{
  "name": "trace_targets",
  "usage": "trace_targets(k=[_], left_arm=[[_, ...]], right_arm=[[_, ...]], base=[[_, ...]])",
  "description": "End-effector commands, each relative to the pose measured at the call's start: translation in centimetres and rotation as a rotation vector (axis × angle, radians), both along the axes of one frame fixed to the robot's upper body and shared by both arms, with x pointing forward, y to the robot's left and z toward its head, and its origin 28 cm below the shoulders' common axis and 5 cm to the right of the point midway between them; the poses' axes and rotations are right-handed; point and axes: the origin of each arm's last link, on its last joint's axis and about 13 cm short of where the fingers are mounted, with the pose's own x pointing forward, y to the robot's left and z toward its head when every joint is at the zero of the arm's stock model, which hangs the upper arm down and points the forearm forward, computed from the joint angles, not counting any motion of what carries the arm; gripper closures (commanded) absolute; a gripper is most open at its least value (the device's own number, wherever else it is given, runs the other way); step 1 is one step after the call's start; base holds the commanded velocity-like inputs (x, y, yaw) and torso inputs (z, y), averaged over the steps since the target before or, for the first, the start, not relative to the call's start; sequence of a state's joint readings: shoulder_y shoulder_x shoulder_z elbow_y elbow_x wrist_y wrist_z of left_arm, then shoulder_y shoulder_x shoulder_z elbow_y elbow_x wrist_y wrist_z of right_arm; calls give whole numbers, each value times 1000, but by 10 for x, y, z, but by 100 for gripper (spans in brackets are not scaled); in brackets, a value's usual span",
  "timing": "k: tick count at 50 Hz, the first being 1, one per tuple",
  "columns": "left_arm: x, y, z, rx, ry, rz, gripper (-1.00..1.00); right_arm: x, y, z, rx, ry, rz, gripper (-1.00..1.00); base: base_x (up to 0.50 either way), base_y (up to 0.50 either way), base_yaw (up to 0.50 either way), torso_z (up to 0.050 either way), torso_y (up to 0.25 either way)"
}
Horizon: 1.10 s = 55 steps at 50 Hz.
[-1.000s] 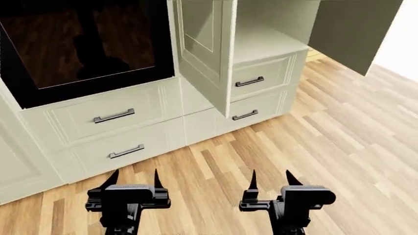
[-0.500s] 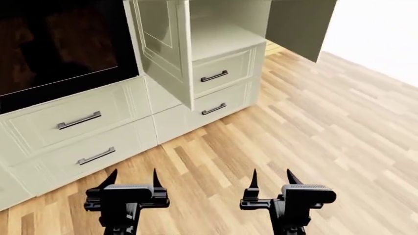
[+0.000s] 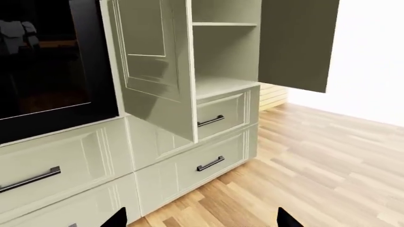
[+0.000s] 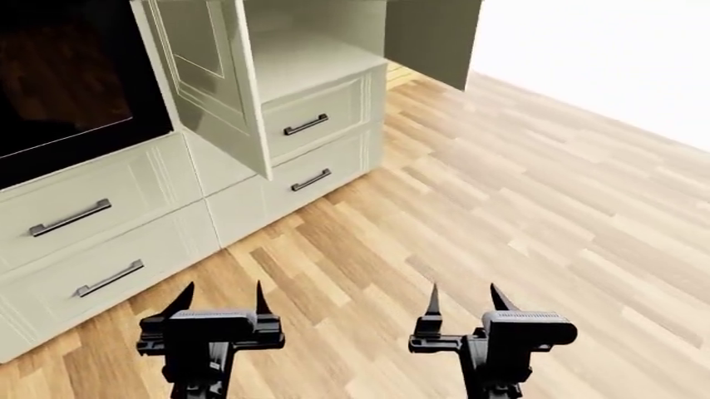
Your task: Pick the pear from the counter and place it in the cabinet.
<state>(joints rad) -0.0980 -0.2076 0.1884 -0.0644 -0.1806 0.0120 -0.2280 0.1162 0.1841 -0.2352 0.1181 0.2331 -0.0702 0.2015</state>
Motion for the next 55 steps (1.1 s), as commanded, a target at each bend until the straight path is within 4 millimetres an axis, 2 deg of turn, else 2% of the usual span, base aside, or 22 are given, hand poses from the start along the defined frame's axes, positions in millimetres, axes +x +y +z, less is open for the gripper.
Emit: trace_targets(k=[1,14,20,28,55], left_arm=[[1,3,5,0,1,19,-100],[-4,3,8,17,-4,24,-100],[-1,3,10,19,-18,29,-100],[-3,3,3,18,3,29,-100],[-3,3,3,28,-9,32,-100]], right_arm=[[-3,-4,1,10,6,-26,-100],[-7,0,0,33,8,-18,-100],[-2,-1,2,16,3,-10,-100],[-5,1,-6,4,30,10,-100],[-1,-6,-6,-5,16,-40,-100]], base=[[-129,114,-469,0,0],[-124,119,-469,0,0],[-117,126,-469,0,0],[-112,131,-469,0,0],[-97,140,-469,0,0]])
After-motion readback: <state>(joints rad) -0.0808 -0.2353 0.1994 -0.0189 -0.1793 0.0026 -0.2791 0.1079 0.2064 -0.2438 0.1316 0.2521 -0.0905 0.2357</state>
